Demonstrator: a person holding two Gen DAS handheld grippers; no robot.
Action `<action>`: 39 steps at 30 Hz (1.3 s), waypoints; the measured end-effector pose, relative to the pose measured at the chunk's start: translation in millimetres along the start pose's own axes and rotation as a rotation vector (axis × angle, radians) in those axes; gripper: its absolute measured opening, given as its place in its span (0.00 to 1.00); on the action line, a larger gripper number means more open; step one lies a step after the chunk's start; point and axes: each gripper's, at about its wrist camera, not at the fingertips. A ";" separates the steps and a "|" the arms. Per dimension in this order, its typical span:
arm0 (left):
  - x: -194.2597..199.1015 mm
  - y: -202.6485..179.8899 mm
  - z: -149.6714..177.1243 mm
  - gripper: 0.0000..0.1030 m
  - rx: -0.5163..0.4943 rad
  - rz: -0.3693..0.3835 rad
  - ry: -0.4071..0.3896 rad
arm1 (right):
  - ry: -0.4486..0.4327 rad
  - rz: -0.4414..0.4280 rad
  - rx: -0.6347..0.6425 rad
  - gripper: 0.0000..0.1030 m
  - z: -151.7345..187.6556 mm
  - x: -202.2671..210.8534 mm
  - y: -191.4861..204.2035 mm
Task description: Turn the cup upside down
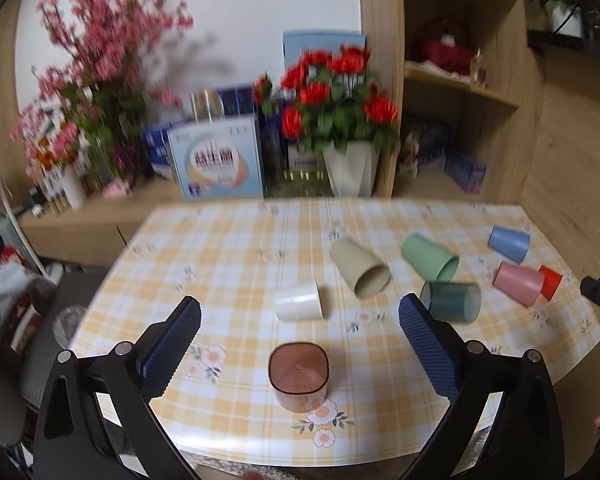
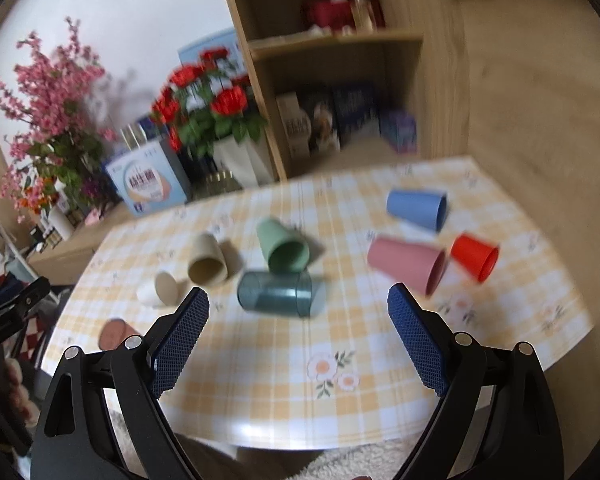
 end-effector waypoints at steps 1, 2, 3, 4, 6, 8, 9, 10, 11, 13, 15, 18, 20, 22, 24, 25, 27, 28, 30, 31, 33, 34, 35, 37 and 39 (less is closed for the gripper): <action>9.6 -1.2 -3.8 0.94 -0.003 -0.010 -0.019 | -0.027 0.006 0.010 0.85 -5.9 9.9 2.6; 15.8 -1.4 -5.2 0.94 -0.004 -0.015 -0.029 | -0.055 0.009 0.019 0.85 -11.1 19.6 5.0; 26.6 -2.4 -8.1 0.94 -0.004 -0.024 -0.049 | -0.075 0.012 0.025 0.85 -14.8 27.0 6.8; 34.7 -2.8 -9.8 0.94 -0.003 -0.028 -0.063 | -0.090 0.013 0.029 0.85 -17.8 32.9 8.1; 49.4 -2.5 -12.1 0.94 0.008 -0.030 -0.089 | -0.116 0.013 0.043 0.85 -23.2 44.2 11.9; 61.2 -1.0 -12.3 0.94 0.021 -0.013 -0.103 | -0.135 0.011 0.060 0.85 -27.3 54.6 15.9; 66.9 0.0 -11.6 0.94 0.026 -0.009 -0.109 | -0.141 0.009 0.070 0.85 -28.4 59.5 18.5; 71.2 0.3 -11.2 0.94 0.028 -0.007 -0.114 | -0.143 0.008 0.075 0.85 -28.8 61.9 19.7; 74.2 0.1 -11.4 0.94 0.027 -0.009 -0.119 | -0.145 0.006 0.081 0.85 -29.1 64.6 21.2; 79.9 -0.6 -12.3 0.94 0.016 -0.012 -0.126 | -0.143 0.002 0.093 0.85 -29.3 68.8 24.2; 85.7 -0.4 -14.2 0.94 0.019 -0.012 -0.137 | -0.142 0.001 0.097 0.85 -28.6 70.3 24.9; 90.7 0.9 -16.4 0.94 0.031 -0.006 -0.146 | -0.143 -0.001 0.097 0.85 -29.8 73.0 25.2; 92.6 1.0 -17.1 0.94 0.030 -0.007 -0.151 | -0.144 -0.001 0.098 0.85 -29.0 72.3 25.4; 94.1 0.8 -17.6 0.94 0.029 -0.005 -0.154 | -0.144 -0.001 0.104 0.85 -29.4 73.8 26.0; 95.4 1.3 -17.8 0.94 0.037 0.005 -0.158 | -0.143 -0.003 0.108 0.85 -28.9 74.8 28.2; 95.8 1.3 -17.9 0.94 0.040 0.005 -0.158 | -0.142 -0.005 0.110 0.85 -28.9 75.0 28.8; 95.8 0.9 -18.3 0.94 0.039 0.006 -0.158 | -0.141 -0.006 0.112 0.85 -29.3 74.5 30.2; 95.6 1.3 -18.3 0.94 0.039 0.004 -0.158 | -0.141 -0.006 0.112 0.85 -29.1 75.0 30.2; 96.3 1.3 -18.1 0.94 0.037 0.003 -0.162 | -0.141 -0.005 0.112 0.85 -28.8 75.3 30.5; 96.5 1.3 -18.1 0.94 0.036 0.000 -0.163 | -0.141 -0.005 0.112 0.85 -28.8 75.2 30.6; 96.6 2.1 -18.0 0.94 0.037 -0.003 -0.162 | -0.139 -0.006 0.112 0.85 -28.6 75.2 30.5; 96.6 2.3 -18.0 0.94 0.038 -0.001 -0.162 | -0.139 -0.007 0.113 0.85 -28.5 76.0 30.8; 96.8 2.3 -17.9 0.94 0.038 -0.001 -0.162 | -0.138 -0.006 0.115 0.85 -28.1 75.5 32.2; 96.9 2.3 -17.8 0.94 0.037 -0.002 -0.162 | -0.139 -0.006 0.118 0.85 -27.9 76.1 33.2; 96.8 2.3 -17.8 0.94 0.038 0.000 -0.162 | -0.139 -0.002 0.117 0.85 -27.8 75.9 33.7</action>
Point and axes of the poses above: each gripper's, at about its wrist camera, not at the fingertips, and x roughly against the way its jaws point, y to its left, z to its underside, and after that the axes turned 10 degrees about -y, right-handed
